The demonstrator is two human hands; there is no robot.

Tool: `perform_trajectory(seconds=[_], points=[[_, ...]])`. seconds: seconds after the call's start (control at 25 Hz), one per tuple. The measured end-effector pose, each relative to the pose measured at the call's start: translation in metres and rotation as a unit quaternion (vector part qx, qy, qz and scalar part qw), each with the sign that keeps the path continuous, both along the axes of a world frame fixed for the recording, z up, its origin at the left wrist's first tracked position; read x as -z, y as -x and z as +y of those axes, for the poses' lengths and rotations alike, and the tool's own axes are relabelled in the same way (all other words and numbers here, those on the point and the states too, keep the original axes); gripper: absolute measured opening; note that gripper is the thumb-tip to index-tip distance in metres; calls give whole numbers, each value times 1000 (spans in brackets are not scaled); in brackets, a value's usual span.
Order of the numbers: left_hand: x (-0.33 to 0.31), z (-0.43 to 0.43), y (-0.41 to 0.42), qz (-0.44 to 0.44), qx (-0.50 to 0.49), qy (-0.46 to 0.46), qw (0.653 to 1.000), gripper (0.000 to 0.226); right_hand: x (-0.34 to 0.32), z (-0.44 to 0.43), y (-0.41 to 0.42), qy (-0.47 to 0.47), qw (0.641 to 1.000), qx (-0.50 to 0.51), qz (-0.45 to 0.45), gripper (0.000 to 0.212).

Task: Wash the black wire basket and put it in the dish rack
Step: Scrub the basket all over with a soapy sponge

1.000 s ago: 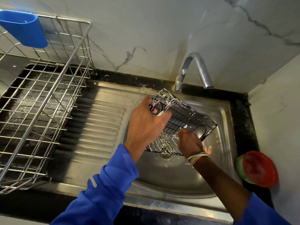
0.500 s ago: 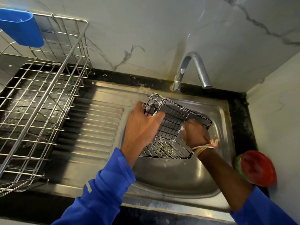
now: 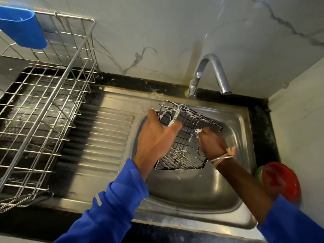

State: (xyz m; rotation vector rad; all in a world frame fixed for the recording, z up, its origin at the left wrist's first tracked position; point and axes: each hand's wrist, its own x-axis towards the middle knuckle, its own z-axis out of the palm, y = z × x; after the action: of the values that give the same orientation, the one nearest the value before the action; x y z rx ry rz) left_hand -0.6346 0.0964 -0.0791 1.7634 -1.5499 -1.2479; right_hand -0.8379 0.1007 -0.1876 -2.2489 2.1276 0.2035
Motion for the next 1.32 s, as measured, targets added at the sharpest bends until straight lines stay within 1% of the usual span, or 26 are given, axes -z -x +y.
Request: perform_trajectory(seconds=[0.04,0.08,0.12,0.16,0.2,0.24,0.32,0.4,0.44,0.48,0.52,0.56,0.6,0.64,0.68,0.72,0.8,0.84,0.88,0.92,0.96,1.0,1.08,1.12,1.24,1.32], points=[[-1,-2,2,-4,3,1,1000,70,6,6,-6,-28,1000,-6,-11,18],[-2,-4,2,-12,10,4,1000,70,12,13,-13,-51,997,1,-54,19],[-4,-7,1,-15,15,9,1000,69,17,20,-16,-65,990,30,-122,19],[-6,-11,0,-15,16,16,1000,69,19,25,-17,-71,983,54,-161,20],[-7,-16,-2,-16,17,21,1000,71,23,31,-16,-62,982,57,-171,20],[-9,-20,-2,-23,18,23,999,74,27,35,-16,-55,987,45,-142,21],[-14,-27,1,-46,40,23,998,80,34,38,-21,-61,990,15,-127,21],[-20,-29,6,-67,83,23,994,81,38,33,-22,-91,993,-40,-65,24],[-22,-29,10,-74,104,19,992,80,35,28,-19,-109,992,-43,-38,30],[-25,-30,14,-83,122,15,989,80,34,21,-14,-113,993,-16,-9,33],[-26,-32,18,-93,137,9,986,82,22,17,-14,-137,990,17,28,27],[-28,-33,21,-101,149,4,984,83,18,14,-12,-104,991,40,81,18],[-28,-36,23,-108,160,5,981,83,18,14,-14,-101,990,77,65,16],[-30,-38,26,-112,165,10,980,82,21,17,-16,-97,992,61,48,18],[-31,-40,27,-114,167,13,979,80,23,19,-20,-148,985,84,2,16],[-30,-41,28,-117,168,16,979,80,32,22,-23,-171,982,65,-40,15],[-31,-42,29,-142,186,26,972,80,39,26,-24,-159,987,15,-23,22],[-31,-43,30,-155,198,35,967,80,38,22,-20,-145,989,18,-3,24],[-32,-43,31,-163,209,43,963,81,36,17,-14,-124,990,32,52,23],[-33,-45,33,-165,215,52,961,81,28,10,-13,-84,992,71,55,20],[-33,-46,35,-164,215,60,961,82,22,6,-14,-52,995,70,42,19],[-34,-49,37,-164,212,68,961,82,20,3,-20,-69,995,67,-1,20],[-37,-54,40,-179,224,73,955,82,31,2,-32,-95,995,34,-23,24],[-40,-56,42,-189,241,72,949,83,35,0,-33,-100,995,-3,-3,29],[-45,-60,49,-208,283,79,933,87,33,-21,-12,-78,997,-7,-3,30],[-47,-69,53,-209,288,92,930,88,29,-26,-4,-108,994,-5,24,33]])
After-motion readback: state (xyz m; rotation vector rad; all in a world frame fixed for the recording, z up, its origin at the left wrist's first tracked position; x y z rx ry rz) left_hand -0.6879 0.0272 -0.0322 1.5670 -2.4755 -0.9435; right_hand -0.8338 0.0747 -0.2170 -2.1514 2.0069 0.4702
